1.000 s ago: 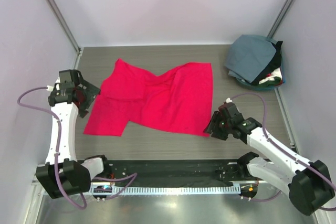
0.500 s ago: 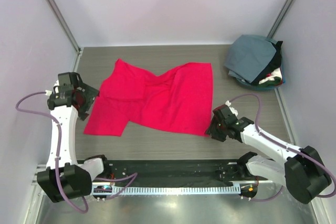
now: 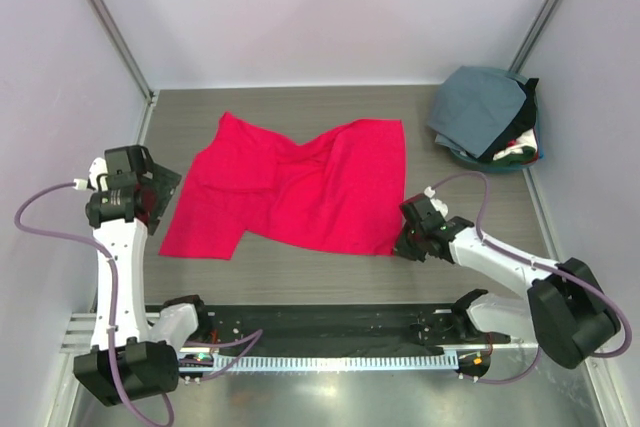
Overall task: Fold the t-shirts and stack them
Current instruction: Flatten the tshirt out
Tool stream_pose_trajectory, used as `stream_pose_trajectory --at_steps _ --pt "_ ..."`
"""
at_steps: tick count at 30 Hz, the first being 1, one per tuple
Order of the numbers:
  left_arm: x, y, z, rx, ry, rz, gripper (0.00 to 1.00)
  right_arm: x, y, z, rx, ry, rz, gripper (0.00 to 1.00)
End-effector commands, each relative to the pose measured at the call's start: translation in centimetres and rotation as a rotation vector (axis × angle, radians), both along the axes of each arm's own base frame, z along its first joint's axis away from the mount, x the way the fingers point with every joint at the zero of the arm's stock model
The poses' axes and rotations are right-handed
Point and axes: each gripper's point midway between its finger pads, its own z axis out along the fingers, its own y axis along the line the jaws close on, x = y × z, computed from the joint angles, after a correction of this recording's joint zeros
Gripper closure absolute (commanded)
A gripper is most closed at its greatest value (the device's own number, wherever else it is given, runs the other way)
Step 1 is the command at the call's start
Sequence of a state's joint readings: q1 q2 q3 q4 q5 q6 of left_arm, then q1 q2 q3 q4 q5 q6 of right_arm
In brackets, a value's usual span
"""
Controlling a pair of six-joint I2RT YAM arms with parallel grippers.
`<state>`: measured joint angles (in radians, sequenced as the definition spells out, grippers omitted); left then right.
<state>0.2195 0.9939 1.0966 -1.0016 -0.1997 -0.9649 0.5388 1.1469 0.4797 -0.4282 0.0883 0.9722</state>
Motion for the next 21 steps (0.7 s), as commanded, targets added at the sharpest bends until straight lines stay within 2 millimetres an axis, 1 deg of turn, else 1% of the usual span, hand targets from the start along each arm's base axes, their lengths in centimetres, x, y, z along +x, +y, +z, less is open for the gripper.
stream_pose_trajectory --at_steps 1,2,3,4,5,7,8,9,10,11,12,13,14,15,16,17,18,19,21 --pt "0.3 0.5 -0.7 0.011 -0.002 0.017 0.09 3.8 -1.2 1.6 -0.054 -0.08 -0.044 0.99" --pt "0.5 0.3 -1.2 0.003 0.004 0.001 0.09 4.9 -3.0 1.3 -0.06 -0.06 -0.087 0.99" --pt "0.8 -0.2 -1.7 -0.011 0.015 -0.043 0.08 6.2 -3.8 2.1 -0.052 -0.078 -0.116 0.99" --pt "0.9 -0.4 -1.9 -0.019 0.017 -0.056 0.09 7.1 -4.7 2.5 -0.058 -0.087 -0.139 0.99" --pt "1.0 -0.5 -2.5 -0.024 0.022 -0.06 0.08 8.3 -6.6 2.9 -0.071 -0.101 -0.195 0.99" --pt "1.2 -1.0 -2.8 -0.025 -0.001 -0.067 0.08 10.8 -8.1 4.2 -0.088 -0.151 -0.259 0.99" --pt "1.3 -1.2 -3.7 -0.03 0.002 -0.068 0.09 11.7 -9.0 4.5 -0.092 -0.16 -0.293 0.99" --pt "1.3 -1.4 -4.0 -0.033 -0.001 -0.068 0.1 13.1 -9.3 5.3 -0.088 -0.183 -0.315 0.99" --pt "1.5 -2.3 -4.5 -0.05 -0.003 -0.078 0.11 13.9 -9.6 4.7 -0.099 -0.17 -0.33 0.99" --pt "1.5 -2.9 -5.6 -0.06 0.012 -0.089 0.11 14.4 -9.6 4.4 -0.095 -0.161 -0.333 0.99" --pt "1.6 -3.5 -6.3 -0.069 0.024 -0.103 0.12 15.4 -9.5 4.9 -0.081 -0.173 -0.337 0.99" --pt "1.7 -4.8 -6.9 -0.072 0.04 -0.134 0.12 15.9 -9.3 4.3 -0.074 -0.16 -0.333 0.99" --pt "1.5 -5.4 -8.4 -0.073 0.093 -0.15 0.13 16.2 -9.3 4.3 -0.073 -0.166 -0.335 0.99" --pt "1.5 -5.5 -9.0 -0.064 0.118 -0.151 0.13 16.4 -9.3 4.3 -0.069 -0.173 -0.338 0.99" --pt "1.4 -7.1 -9.7 -0.047 0.15 -0.209 0.14 17.0 -9.3 4.6 -0.061 -0.201 -0.341 0.99" --pt "1.0 -6.9 -11.0 -0.022 0.212 -0.196 0.16 17.2 -9.1 4.6 -0.056 -0.211 -0.335 0.99" --pt "0.7 -6.8 -11.6 -0.01 0.245 -0.192 0.17 17.4 -9.1 4.6 -0.051 -0.223 -0.331 0.99" --pt "0.5 -6.7 -12.1 -0.003 0.271 -0.186 0.18 17.4 -9.1 4.7 -0.054 -0.229 -0.328 0.99" --pt "-0.4 -5.5 -12.8 0.039 0.338 -0.127 0.19 17.3 -9.0 4.5 -0.051 -0.226 -0.313 0.99"
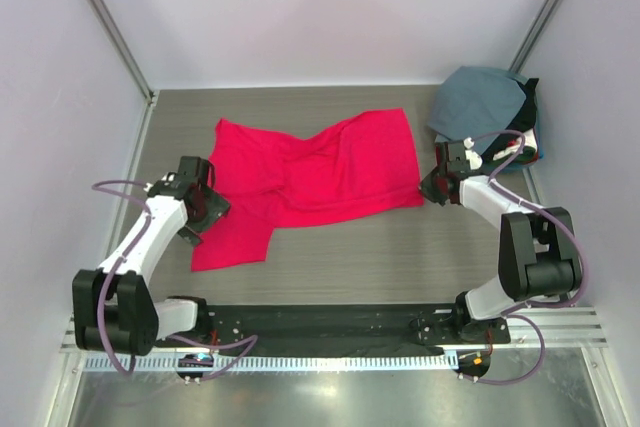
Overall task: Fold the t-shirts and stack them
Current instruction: Flatten the tshirt out
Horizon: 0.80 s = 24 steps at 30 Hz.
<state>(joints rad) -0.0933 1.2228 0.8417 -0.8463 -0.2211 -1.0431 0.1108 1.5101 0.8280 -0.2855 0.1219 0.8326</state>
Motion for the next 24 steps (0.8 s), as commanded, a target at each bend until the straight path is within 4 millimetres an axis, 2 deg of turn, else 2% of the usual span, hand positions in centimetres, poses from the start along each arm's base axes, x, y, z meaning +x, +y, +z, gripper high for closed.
stream_pose_trajectory --at_steps 1,5,8,9,10,13,15,16,20,24 --pt "-0.6 2.3 -0.4 0.11 0.04 0.1 0.19 1.5 0.0 1.4 -0.005 -0.083 0.022 0.99" --pt "-1.5 3.7 -0.5 0.175 0.057 0.165 0.17 1.0 0.1 1.3 0.001 -0.098 0.027 0.99" --pt "-2.1 3.3 -1.1 0.158 0.093 0.171 0.24 0.8 0.4 1.4 0.023 -0.128 0.026 0.99" --pt "-2.3 3.0 -1.4 0.143 0.107 0.174 0.3 0.8 0.5 1.5 0.03 -0.138 0.025 0.99" --pt "-3.2 3.2 -1.4 0.151 0.143 0.196 0.31 0.8 0.6 1.5 0.035 -0.143 0.025 0.99" --pt "-3.5 3.0 -1.7 0.126 0.111 0.23 0.33 0.6 0.8 1.3 0.048 -0.146 0.033 0.99" --pt "-3.7 2.9 -1.9 0.113 0.102 0.242 0.42 0.4 0.7 1.1 0.045 -0.142 0.03 0.99" --pt "-4.0 3.0 -1.9 0.12 0.107 0.244 0.43 0.4 0.7 1.1 0.045 -0.142 0.031 0.99" --pt "-5.0 4.2 -2.2 0.171 0.131 0.276 0.43 0.5 1.1 0.9 0.063 -0.141 0.038 0.99" --pt "-5.7 4.6 -3.8 0.121 0.168 0.295 0.4 0.5 1.7 0.4 0.091 -0.137 0.052 0.99"
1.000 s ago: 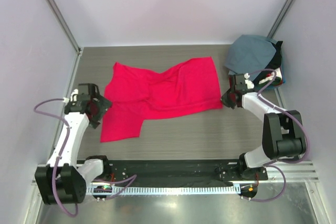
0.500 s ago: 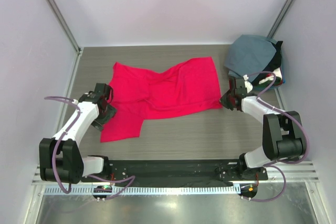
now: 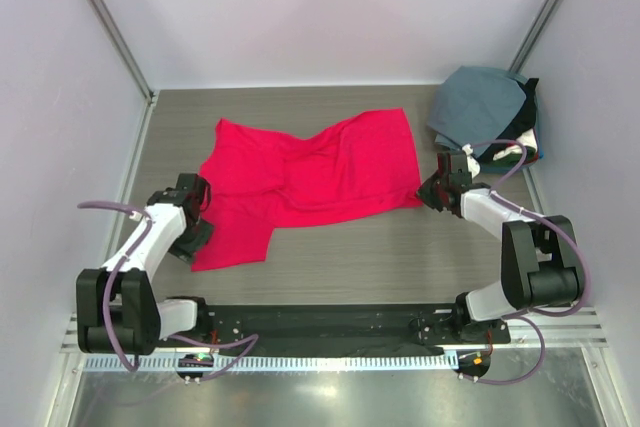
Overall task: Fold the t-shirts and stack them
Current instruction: Flatten the tshirt out
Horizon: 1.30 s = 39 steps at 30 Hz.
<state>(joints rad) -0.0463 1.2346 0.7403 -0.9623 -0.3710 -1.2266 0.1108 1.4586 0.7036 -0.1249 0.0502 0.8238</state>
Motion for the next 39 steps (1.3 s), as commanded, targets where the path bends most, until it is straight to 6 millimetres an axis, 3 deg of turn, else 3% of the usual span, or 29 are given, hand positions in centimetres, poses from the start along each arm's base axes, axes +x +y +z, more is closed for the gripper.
stream_pose_trajectory --at_steps 1,7,15,16,20,22,24,25,28,33,35,36,37,38,39 --pt "-0.6 0.8 -0.9 0.002 0.003 0.04 0.4 1.0 0.5 0.8 0.032 -0.052 0.003 0.99" --pt "-0.3 0.7 -2.7 -0.038 0.012 0.048 0.4 0.8 0.4 0.8 0.028 -0.057 0.001 0.99" --pt "0.1 0.5 -5.4 -0.076 -0.01 0.087 0.5 0.9 0.7 0.5 0.04 -0.057 0.011 0.99" --pt "0.0 0.6 -5.7 -0.074 0.001 0.091 0.53 0.9 0.6 0.6 0.04 -0.059 0.009 0.99" --pt "-0.4 0.5 -6.2 -0.091 0.023 0.1 0.88 1.0 0.5 0.8 0.037 -0.067 0.004 0.99" --pt "-0.1 0.4 -6.0 -0.095 0.015 0.079 0.93 1.0 0.5 0.9 0.032 -0.07 0.005 0.99" --pt "0.4 0.6 -5.1 -0.088 -0.025 0.064 0.93 1.0 0.3 0.8 0.026 -0.071 0.005 0.99" --pt "0.6 0.7 -4.7 -0.083 -0.04 0.06 1.0 1.0 0.3 1.1 0.022 -0.077 0.008 0.99" --pt "1.6 1.0 -2.5 -0.065 -0.12 0.049 1.0 1.0 0.1 1.7 0.001 -0.08 0.013 0.99" --pt "5.7 0.9 2.9 -0.075 -0.3 0.031 1.0 1.9 0.4 5.2 -0.021 -0.14 0.081 0.99" --pt "7.3 0.8 4.6 -0.084 -0.339 0.032 1.0 2.8 1.4 7.6 0.011 -0.196 0.127 0.99" --pt "9.0 0.7 7.2 -0.097 -0.393 0.041 1.0 3.1 2.1 9.2 0.03 -0.236 0.163 0.99" --pt "10.0 0.6 8.3 -0.106 -0.405 0.04 1.0 3.6 2.2 10.4 0.037 -0.26 0.171 0.99" --pt "12.0 0.6 12.2 -0.111 -0.482 0.035 1.0 4.5 2.4 13.4 0.044 -0.312 0.177 0.99" --pt "13.0 0.6 14.5 -0.114 -0.527 0.04 1.0 5.0 2.4 15.6 0.05 -0.354 0.184 0.99"
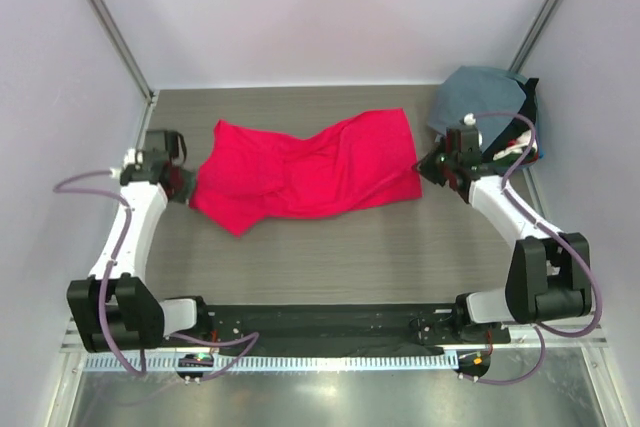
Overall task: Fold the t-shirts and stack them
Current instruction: Flatten the tshirt out
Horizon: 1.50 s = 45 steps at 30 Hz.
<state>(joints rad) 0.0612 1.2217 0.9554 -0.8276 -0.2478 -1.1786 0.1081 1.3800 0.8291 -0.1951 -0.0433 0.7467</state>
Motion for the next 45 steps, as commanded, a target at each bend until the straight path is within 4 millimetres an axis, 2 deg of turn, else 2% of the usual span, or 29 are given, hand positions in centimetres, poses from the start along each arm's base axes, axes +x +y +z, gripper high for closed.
stream_pose_trajectory --at_steps 1,2,4,5,6,7,8,10,11,13,14,16,17,18,20,22,26,30,31,33,36,37,38,39,40,41,42,43,45 --pt "5.1 0.2 9.3 -0.014 -0.217 0.02 1.0 4.2 0.8 14.0 0.036 -0.315 0.065 0.99" --pt "6.8 0.1 15.3 -0.009 -0.346 0.007 1.0 4.2 0.6 15.9 0.036 -0.323 0.064 0.99" --pt "7.7 0.1 21.1 -0.014 -0.442 -0.004 1.0 4.7 -0.1 21.1 0.031 -0.397 0.07 0.99" --pt "8.1 0.3 23.6 -0.009 -0.475 -0.004 1.0 4.3 -0.1 26.7 0.027 -0.487 0.075 0.99" --pt "7.2 0.4 30.2 0.017 -0.608 -0.01 1.0 3.0 -0.2 32.4 0.019 -0.607 0.085 0.99" --pt "6.5 0.4 33.0 0.026 -0.67 -0.015 1.0 2.9 0.0 32.1 0.023 -0.593 0.094 0.99" --pt "4.6 0.4 38.3 0.056 -0.811 -0.015 1.0 0.9 0.0 36.5 0.027 -0.69 0.101 0.99" --pt "1.9 0.4 42.9 0.093 -0.954 -0.023 1.0 -2.1 0.4 40.9 0.044 -0.795 0.133 0.99" --pt "-1.6 0.3 46.3 0.12 -1.077 -0.024 1.0 -4.8 0.4 43.2 0.047 -0.863 0.144 0.99" --pt "-5.1 0.1 48.7 0.143 -1.176 -0.023 1.0 -7.8 0.4 45.4 0.058 -0.934 0.148 0.99" --pt "-8.3 0.0 50.1 0.156 -1.245 -0.015 1.0 -10.6 0.2 46.9 0.057 -0.995 0.142 0.99" --pt "-11.0 -0.2 51.0 0.164 -1.303 -0.012 1.0 -13.4 -0.2 48.4 0.06 -1.054 0.124 0.99" --pt "-11.9 -0.2 51.4 0.166 -1.326 -0.008 1.0 -15.5 -0.6 49.6 0.058 -1.103 0.109 0.99" --pt "-13.5 -0.3 51.8 0.168 -1.358 -0.005 1.0 -16.6 -0.8 50.1 0.053 -1.125 0.105 0.99" --pt "-14.7 -0.3 52.5 0.172 -1.389 -0.003 1.0 -18.6 -1.3 51.2 0.042 -1.168 0.084 0.99" --pt "-14.9 -0.3 52.9 0.169 -1.403 0.003 1.0 -20.4 -1.7 52.0 0.031 -1.204 0.065 0.99" --pt "-14.2 -0.6 54.6 0.145 -1.441 -0.008 1.0 -20.5 -2.9 52.8 -0.023 -1.208 0.006 0.99" --pt "-10.0 -0.9 53.8 0.084 -1.403 -0.022 1.0 -17.7 -3.5 51.9 -0.057 -1.156 -0.027 0.99" --pt "-7.9 -1.2 52.6 0.059 -1.37 -0.039 1.0 -15.9 -3.9 50.5 -0.061 -1.107 -0.052 0.99" --pt "-5.2 -1.3 50.8 0.035 -1.322 -0.047 1.0 -13.7 -4.5 48.8 -0.068 -1.052 -0.094 0.99" --pt "0.5 -1.0 46.8 0.005 -1.207 -0.039 1.0 -8.6 -4.5 44.2 -0.068 -0.924 -0.108 0.99" --pt "2.1 -1.0 45.6 -0.003 -1.174 -0.043 1.0 -7.5 -4.4 43.6 -0.059 -0.909 -0.11 0.99" --pt "5.1 -1.1 43.8 -0.026 -1.111 -0.049 0.99 -5.1 -4.0 42.0 -0.054 -0.859 -0.099 0.99" --pt "6.6 -1.2 42.9 -0.042 -1.082 -0.054 1.0 -3.8 -3.7 41.3 -0.046 -0.838 -0.091 0.99" --pt "7.4 -1.5 43.4 -0.056 -1.089 -0.068 1.0 -2.8 -3.6 41.3 -0.039 -0.835 -0.085 0.99" --pt "8.7 -2.3 43.2 -0.095 -1.074 -0.11 1.0 -0.3 -3.2 39.8 -0.031 -0.783 -0.076 0.99" --pt "11.1 -2.6 42.2 -0.115 -1.037 -0.127 1.0 0.1 -3.2 41.1 -0.025 -0.808 -0.08 0.99" --pt "10.9 -3.1 44.7 -0.124 -1.091 -0.155 1.0 0.8 -2.5 41.4 -0.006 -0.806 -0.047 0.99" --pt "12.7 -3.0 45.5 -0.138 -1.113 -0.154 1.0 2.1 -2.3 43.5 0.013 -0.84 -0.048 0.99"
